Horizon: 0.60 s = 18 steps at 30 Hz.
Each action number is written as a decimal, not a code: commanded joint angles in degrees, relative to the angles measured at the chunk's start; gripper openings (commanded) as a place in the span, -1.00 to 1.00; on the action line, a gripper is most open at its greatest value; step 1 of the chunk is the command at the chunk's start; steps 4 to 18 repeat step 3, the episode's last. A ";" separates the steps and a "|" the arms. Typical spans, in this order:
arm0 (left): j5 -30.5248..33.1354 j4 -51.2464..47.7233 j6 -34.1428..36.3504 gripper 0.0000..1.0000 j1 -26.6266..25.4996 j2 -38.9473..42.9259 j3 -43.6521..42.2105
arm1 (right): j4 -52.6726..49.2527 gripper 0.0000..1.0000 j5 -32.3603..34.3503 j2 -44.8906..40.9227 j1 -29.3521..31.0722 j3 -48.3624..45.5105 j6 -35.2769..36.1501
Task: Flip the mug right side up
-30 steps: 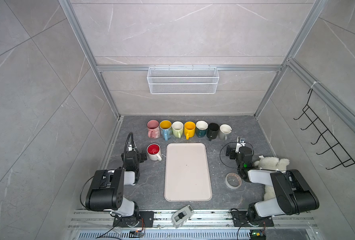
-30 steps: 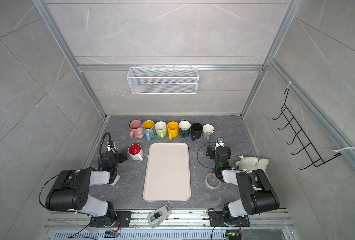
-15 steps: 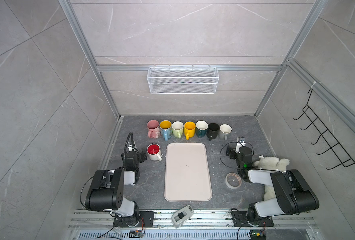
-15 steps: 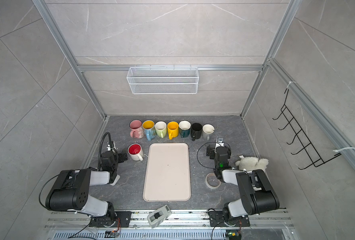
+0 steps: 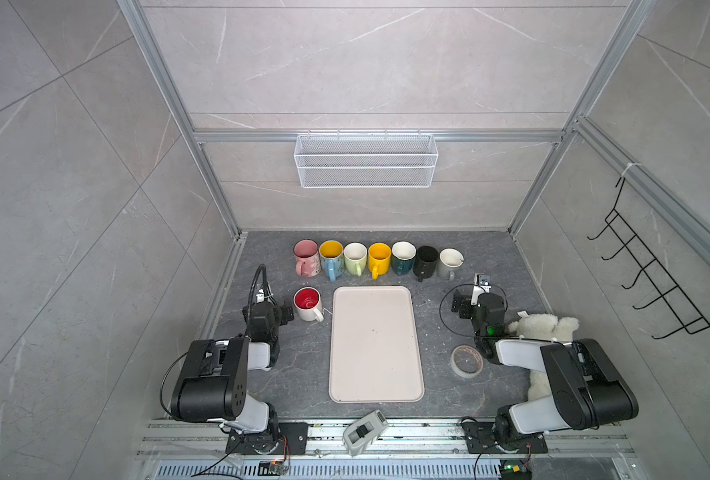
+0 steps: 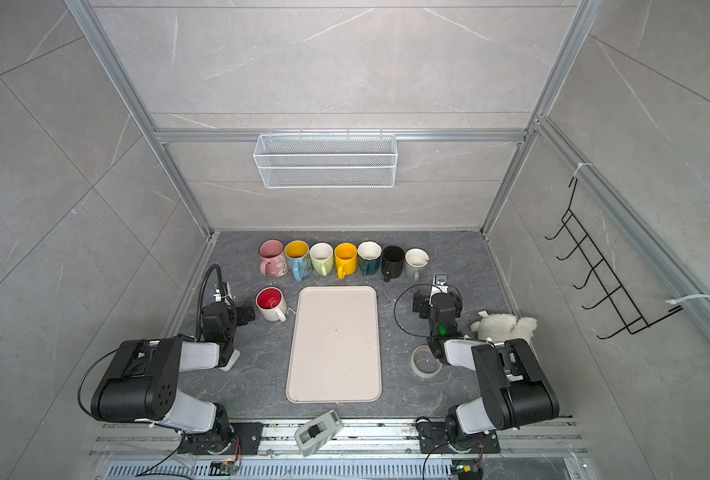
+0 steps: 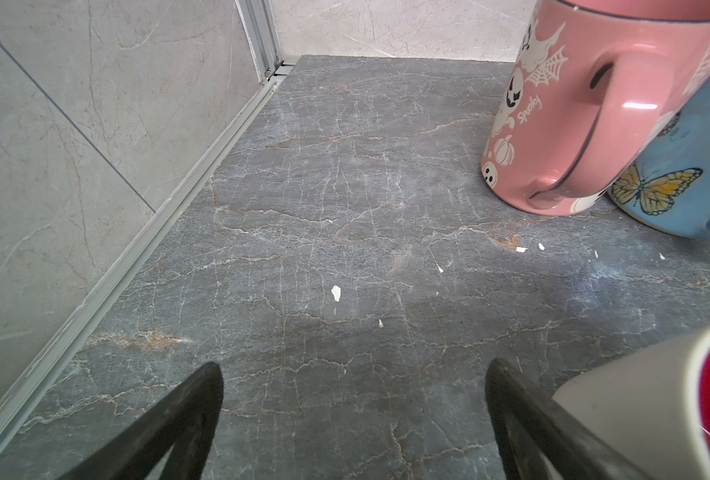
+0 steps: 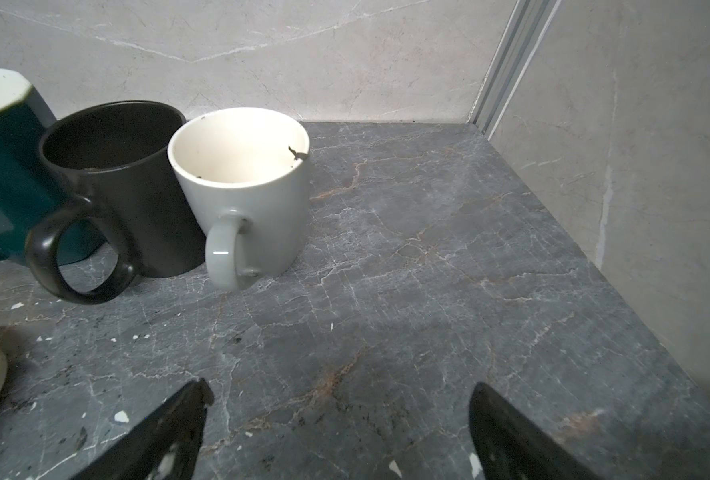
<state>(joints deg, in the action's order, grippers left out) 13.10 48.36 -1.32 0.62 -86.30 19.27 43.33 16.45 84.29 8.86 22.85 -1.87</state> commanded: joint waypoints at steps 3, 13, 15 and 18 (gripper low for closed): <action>-0.39 1.71 -0.36 1.00 0.21 0.17 0.61 | -0.84 0.98 -0.39 0.61 -0.17 1.06 0.10; -0.39 1.71 -0.36 1.00 0.21 0.17 0.61 | -0.84 0.98 -0.39 0.61 -0.17 1.06 0.10; -0.39 1.71 -0.36 1.00 0.21 0.17 0.61 | -0.84 0.98 -0.39 0.61 -0.17 1.06 0.10; -0.39 1.71 -0.36 1.00 0.21 0.17 0.61 | -0.84 0.98 -0.39 0.61 -0.17 1.06 0.10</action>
